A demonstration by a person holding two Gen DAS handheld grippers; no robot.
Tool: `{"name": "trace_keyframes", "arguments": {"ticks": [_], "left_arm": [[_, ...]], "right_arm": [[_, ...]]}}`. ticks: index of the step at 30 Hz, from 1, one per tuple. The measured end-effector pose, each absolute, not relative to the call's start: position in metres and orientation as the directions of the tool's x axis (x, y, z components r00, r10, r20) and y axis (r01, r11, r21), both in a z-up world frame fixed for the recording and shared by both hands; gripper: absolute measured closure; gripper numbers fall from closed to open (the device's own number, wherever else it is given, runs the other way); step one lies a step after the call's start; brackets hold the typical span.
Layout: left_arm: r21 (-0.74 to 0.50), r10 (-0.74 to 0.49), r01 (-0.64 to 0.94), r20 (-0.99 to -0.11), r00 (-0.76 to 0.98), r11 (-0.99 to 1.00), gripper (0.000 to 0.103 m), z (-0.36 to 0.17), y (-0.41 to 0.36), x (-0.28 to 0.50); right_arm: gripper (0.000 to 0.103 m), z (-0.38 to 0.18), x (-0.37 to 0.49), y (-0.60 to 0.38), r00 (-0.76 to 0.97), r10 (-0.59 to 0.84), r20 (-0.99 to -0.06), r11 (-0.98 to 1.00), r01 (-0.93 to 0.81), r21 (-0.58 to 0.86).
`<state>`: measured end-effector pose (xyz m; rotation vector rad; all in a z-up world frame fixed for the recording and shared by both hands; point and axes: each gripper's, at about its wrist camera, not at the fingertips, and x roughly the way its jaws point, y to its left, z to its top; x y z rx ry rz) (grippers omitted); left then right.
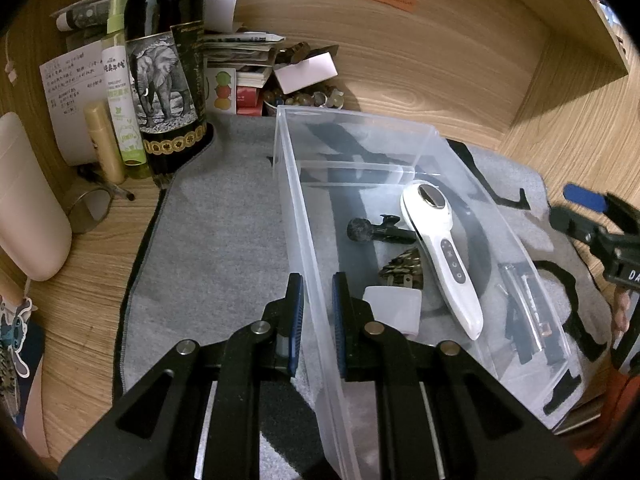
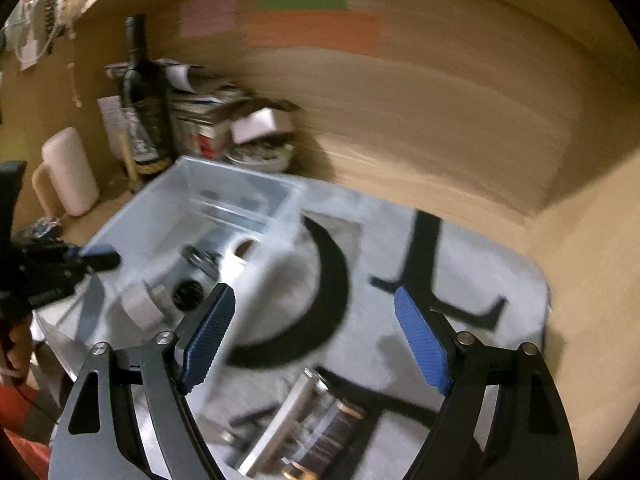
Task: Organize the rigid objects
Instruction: 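Move the right gripper back toward the metal tools and batteries, then grasp the gold-and-black battery upright with the right gripper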
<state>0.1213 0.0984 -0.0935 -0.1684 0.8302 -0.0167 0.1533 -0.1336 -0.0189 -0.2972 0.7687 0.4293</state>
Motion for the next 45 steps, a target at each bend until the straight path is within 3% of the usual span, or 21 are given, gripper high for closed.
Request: {"name": "trace_keyframes", "arguments": {"ticks": [22,27,31,32,42,45], "left_arm": [[-0.159,-0.083,-0.052,-0.733,0.676,0.986,0.091,-0.092,0.098,0.122],[-0.157,-0.081,-0.051,-0.732,0.677,0.986,0.091,-0.092,0.098,0.122],[-0.158,-0.083,-0.051,-0.731,0.677,0.986,0.091,-0.092,0.098,0.122],[-0.158,-0.082,-0.051,-0.732,0.677,0.986,0.091,-0.092,0.098,0.122],[-0.163,-0.087,-0.049,-0.729,0.679,0.985,0.091,-0.093,0.097,0.122],[-0.164,-0.088,-0.048,-0.729,0.679,0.985,0.091,-0.093,0.097,0.122]], "right_arm": [[0.025,-0.096,0.130,-0.195,0.532,0.127,-0.837,0.953,-0.299,-0.046],[0.049,-0.098,0.129,-0.207,0.546,0.125,-0.829,0.959,-0.281,-0.041],[0.078,-0.095,0.129,-0.211,0.554,0.126,-0.823,0.960,-0.277,-0.040],[0.081,-0.094,0.130,-0.213,0.555,0.132,-0.821,0.961,-0.274,-0.031],[0.082,-0.061,0.136,-0.203,0.631,0.162,-0.759,0.958,-0.284,-0.032],[0.089,-0.045,0.138,-0.193,0.658,0.192,-0.728,0.950,-0.310,-0.030]]}}
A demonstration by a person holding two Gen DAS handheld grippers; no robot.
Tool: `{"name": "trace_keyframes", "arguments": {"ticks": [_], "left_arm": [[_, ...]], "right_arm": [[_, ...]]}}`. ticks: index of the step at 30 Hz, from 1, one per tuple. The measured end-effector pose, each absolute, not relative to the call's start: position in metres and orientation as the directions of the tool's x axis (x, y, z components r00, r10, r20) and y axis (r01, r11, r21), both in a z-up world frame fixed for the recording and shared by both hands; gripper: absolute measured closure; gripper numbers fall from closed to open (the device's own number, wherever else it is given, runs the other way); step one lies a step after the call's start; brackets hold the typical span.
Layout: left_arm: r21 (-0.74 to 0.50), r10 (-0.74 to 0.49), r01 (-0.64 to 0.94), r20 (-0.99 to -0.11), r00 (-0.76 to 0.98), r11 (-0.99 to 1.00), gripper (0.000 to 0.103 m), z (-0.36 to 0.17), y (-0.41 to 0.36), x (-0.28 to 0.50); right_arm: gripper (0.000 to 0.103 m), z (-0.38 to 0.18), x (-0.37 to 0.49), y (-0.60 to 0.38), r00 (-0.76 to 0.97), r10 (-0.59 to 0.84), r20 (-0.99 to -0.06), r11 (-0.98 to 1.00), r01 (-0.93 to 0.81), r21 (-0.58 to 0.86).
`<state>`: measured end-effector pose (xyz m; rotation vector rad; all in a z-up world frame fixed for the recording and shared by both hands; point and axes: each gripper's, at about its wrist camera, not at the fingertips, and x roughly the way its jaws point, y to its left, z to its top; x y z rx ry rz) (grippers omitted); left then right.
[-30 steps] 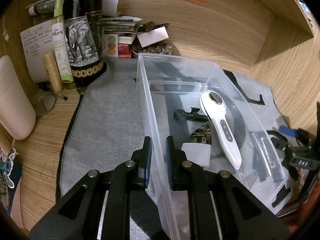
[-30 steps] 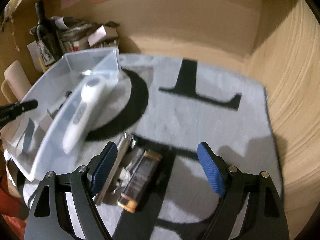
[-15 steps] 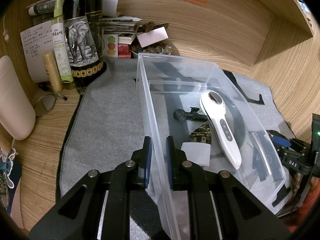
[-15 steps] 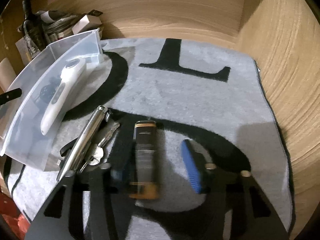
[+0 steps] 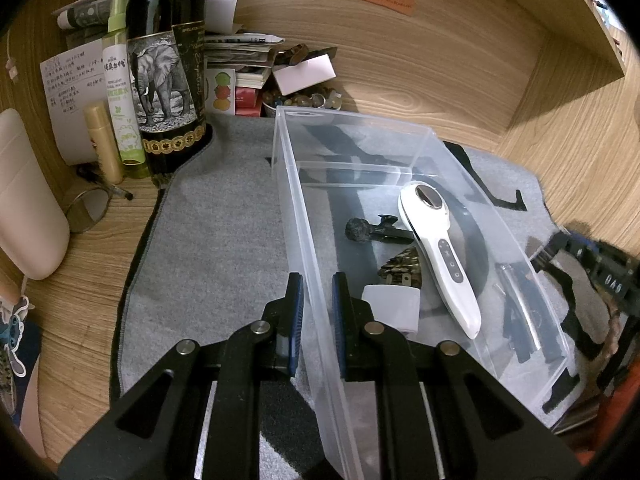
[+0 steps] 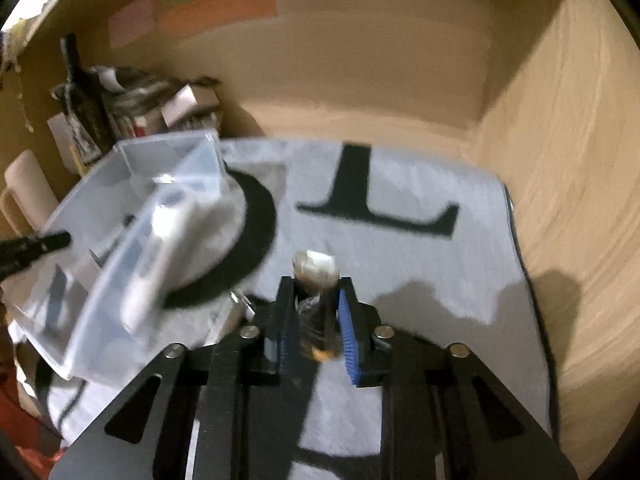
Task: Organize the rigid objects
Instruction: 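Grasp the gold-and-black battery upright with the right gripper, then carry the battery into the clear box and open the right gripper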
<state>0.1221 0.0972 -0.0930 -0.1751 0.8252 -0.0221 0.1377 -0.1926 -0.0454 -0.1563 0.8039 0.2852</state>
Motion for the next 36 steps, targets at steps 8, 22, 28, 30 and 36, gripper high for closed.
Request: {"name": "trace_keyframes", "arguments": {"ticks": [8,22,28,30,36], "left_arm": [[-0.170,-0.093,-0.046,-0.726,0.681,0.984,0.090,-0.093,0.098,0.121],[-0.175,-0.100,-0.041,-0.724,0.683,0.984,0.090,-0.093,0.098,0.121],[-0.181,-0.101,-0.047,-0.724,0.682,0.982,0.090,-0.094,0.100,0.120],[-0.180,-0.099,-0.049,-0.725,0.681,0.983,0.090,-0.094,0.100,0.120],[-0.172,-0.092,-0.050,-0.727,0.680,0.984,0.090,-0.094,0.100,0.121]], "right_arm": [[0.089,-0.011,0.140,-0.161,0.727,0.249,-0.640,0.925,-0.375,-0.067],[0.059,-0.077,0.164,-0.146,0.547,0.208,-0.811,0.886,-0.457,-0.081],[0.060,-0.105,0.193,-0.142,0.479,0.168,-0.862,0.872,-0.480,-0.097],[0.061,-0.107,0.203,-0.151,0.466,0.195,-0.863,0.892,-0.451,-0.042],[0.082,-0.101,0.207,-0.169,0.488,0.211,-0.847,0.916,-0.402,-0.003]]}}
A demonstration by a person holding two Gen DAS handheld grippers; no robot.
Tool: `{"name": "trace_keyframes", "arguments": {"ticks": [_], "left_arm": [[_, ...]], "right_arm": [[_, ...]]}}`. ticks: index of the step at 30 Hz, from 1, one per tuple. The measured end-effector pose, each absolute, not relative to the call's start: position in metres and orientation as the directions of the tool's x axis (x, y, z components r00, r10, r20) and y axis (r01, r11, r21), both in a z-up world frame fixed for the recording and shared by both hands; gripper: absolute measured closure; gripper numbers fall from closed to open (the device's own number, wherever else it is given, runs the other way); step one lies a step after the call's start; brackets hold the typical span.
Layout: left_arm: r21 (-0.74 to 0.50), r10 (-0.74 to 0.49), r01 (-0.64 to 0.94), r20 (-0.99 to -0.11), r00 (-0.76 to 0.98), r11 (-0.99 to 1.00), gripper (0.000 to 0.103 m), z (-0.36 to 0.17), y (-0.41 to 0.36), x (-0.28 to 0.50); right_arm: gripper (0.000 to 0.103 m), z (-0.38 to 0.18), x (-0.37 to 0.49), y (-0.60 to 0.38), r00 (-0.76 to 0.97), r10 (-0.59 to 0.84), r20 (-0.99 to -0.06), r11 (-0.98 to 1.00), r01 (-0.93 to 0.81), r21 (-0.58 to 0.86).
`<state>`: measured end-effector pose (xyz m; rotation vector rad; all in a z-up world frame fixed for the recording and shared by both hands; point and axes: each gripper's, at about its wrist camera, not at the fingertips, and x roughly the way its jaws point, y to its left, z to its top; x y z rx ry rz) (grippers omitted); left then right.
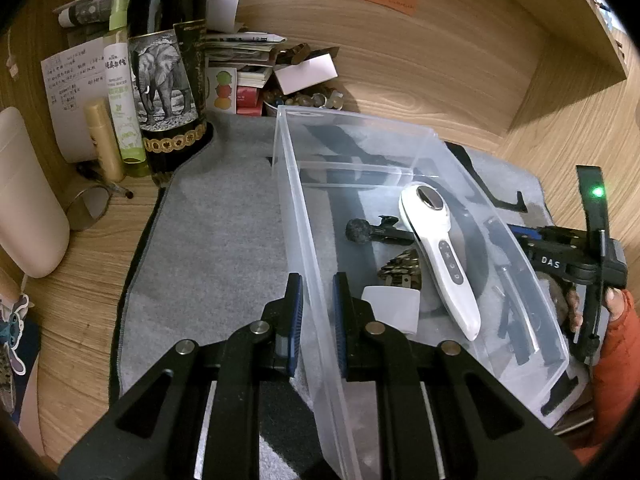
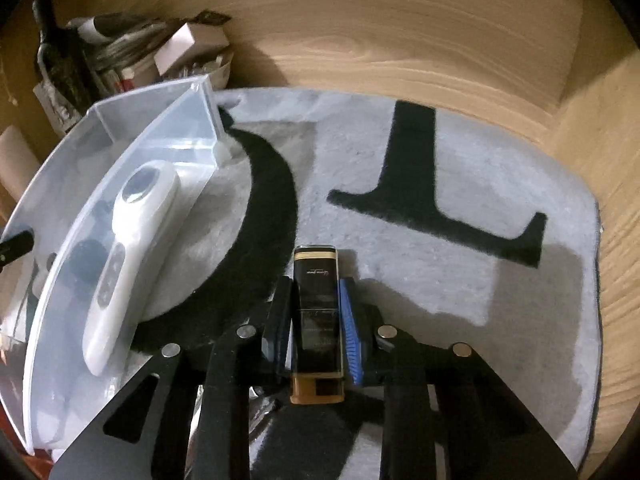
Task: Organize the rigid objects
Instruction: 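Carry the battery into the clear box and open the right gripper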
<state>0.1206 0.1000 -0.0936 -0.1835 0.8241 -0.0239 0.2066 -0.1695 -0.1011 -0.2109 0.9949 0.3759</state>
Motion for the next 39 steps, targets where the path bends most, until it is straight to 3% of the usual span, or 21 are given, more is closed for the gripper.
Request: {"name": "trace_keyframes", "arguments": {"ticks": [12,21,28,39], "left_arm": [[-0.172,-0.093,-0.048,-0.727,0.680,0.984,0.090,-0.094,0.101,0.121],[-0.173,-0.095,-0.048,-0.726,0.681,0.984,0.090,-0.094,0.101,0.121],[-0.173,-0.096,-0.046,-0.726,0.681,0.984,0.090,-0.094,0.100,0.121],[-0.173,-0.095,-0.048,-0.726,0.681,0.984,0.090,-0.094,0.100,0.121]], "right_arm": [[0.082,-0.022,0.174,-0.148,0.647,0.322,-0.691,0.894,-0.448,-0.003],[0.082,0.010,0.156,-0.094,0.637,0.454,-0.623,0.808,-0.589,-0.012],[0.082,-0.002,0.155,-0.056,0.571,0.500,-0.651,0.748,-0.663,-0.007],[0.082,-0.045,0.174,-0.026,0.449,0.453,-0.770,0.705,-0.709,0.001]]}}
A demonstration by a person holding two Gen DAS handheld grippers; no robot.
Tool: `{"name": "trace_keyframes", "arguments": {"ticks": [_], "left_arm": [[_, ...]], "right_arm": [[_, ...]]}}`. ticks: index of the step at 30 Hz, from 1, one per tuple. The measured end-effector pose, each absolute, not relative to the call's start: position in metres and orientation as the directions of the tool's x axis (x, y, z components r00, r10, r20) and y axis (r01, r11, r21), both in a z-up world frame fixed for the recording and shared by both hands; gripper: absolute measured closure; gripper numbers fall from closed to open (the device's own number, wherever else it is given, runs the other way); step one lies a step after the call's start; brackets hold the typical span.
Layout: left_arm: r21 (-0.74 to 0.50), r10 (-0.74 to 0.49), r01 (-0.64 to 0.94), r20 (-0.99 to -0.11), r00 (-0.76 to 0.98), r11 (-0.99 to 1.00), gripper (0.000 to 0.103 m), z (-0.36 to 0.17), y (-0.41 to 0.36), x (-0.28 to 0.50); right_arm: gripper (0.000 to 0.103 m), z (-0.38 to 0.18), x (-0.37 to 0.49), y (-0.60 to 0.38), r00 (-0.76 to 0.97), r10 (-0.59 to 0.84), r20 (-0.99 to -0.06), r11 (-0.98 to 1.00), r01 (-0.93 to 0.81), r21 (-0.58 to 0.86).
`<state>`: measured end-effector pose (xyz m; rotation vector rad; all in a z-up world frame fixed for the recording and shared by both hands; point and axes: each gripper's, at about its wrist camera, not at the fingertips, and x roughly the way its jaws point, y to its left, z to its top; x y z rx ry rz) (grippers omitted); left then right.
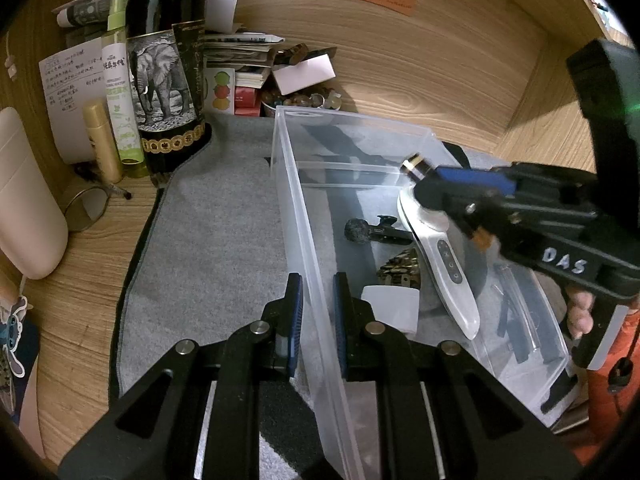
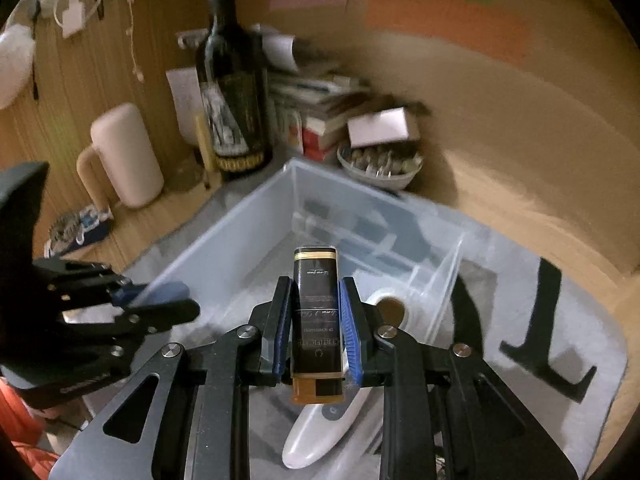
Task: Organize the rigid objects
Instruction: 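Carry the battery into the clear box and open the right gripper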
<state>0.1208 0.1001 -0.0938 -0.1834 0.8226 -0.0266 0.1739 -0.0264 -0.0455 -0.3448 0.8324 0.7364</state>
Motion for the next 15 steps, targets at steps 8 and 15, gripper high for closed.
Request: {"name": "trace_keyframes", "arguments": {"ticks": [8,15], "left_arm": [[-0.172,-0.094,-0.047,-0.726,0.681,0.984,0.090,-0.0938,0.1002,0.1207],[-0.172,-0.095,-0.047,-0.726,0.681,0.984,0.090,-0.0938,0.1002,0.1207]], "right_arm": [[0.081,-0.0559,0.1771,-0.0238,0.395,0.429,-0.812,0.700,-0.714,0.023],[0.065,-0.0480,0.1731,-0.0292,0.425,0.432,-0.796,0.710,-0.704,0.010]]}}
